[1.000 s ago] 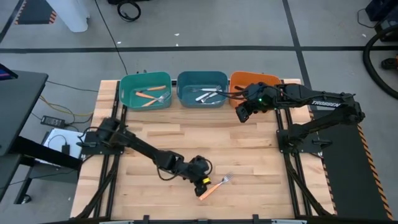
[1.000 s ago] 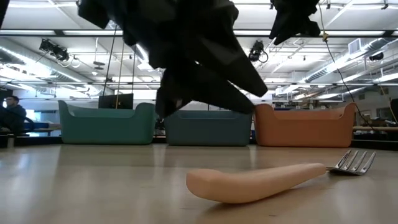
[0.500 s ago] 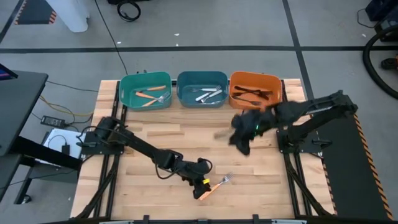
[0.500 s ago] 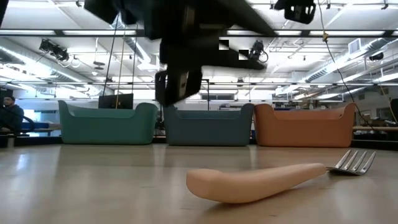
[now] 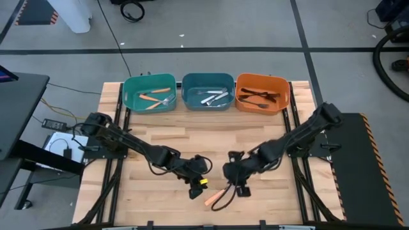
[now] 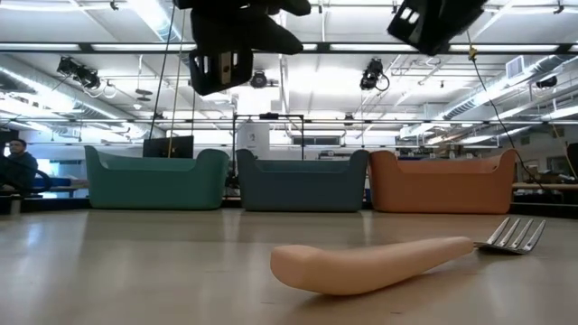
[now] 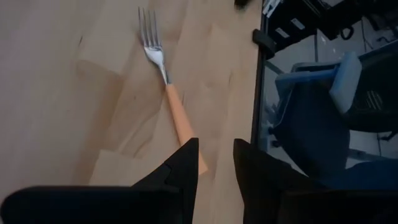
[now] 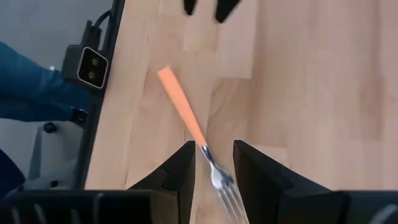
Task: Sort silverware by color (type)
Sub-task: Put the orange fork into the green bin
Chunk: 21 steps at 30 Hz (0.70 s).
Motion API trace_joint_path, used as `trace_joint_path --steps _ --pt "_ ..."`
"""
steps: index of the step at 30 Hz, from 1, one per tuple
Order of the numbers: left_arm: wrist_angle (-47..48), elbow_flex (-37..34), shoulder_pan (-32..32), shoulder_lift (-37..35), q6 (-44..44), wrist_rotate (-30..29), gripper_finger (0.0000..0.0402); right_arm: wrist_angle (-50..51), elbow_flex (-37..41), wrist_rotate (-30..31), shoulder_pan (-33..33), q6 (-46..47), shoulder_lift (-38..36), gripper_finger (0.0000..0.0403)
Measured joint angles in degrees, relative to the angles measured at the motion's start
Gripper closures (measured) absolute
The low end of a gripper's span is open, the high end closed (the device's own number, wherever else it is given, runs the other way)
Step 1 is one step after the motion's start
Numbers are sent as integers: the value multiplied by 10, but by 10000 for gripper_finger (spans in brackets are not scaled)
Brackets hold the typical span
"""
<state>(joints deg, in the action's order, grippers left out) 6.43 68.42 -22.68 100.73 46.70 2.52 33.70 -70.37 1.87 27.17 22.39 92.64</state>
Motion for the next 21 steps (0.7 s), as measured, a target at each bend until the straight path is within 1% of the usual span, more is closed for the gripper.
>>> trace_joint_path --steps 4,9,17,21 --pt "22 0 0 -4 1 0 292 -42 0 0 14 -23 46 286" --pt "19 0 1 -12 3 0 292 -63 0 1 25 -66 91 286" --pt "22 0 8 -18 3 -5 292 -128 0 2 27 -89 155 286" --pt "28 0 8 -18 2 -5 292 -133 0 2 28 -92 177 286"
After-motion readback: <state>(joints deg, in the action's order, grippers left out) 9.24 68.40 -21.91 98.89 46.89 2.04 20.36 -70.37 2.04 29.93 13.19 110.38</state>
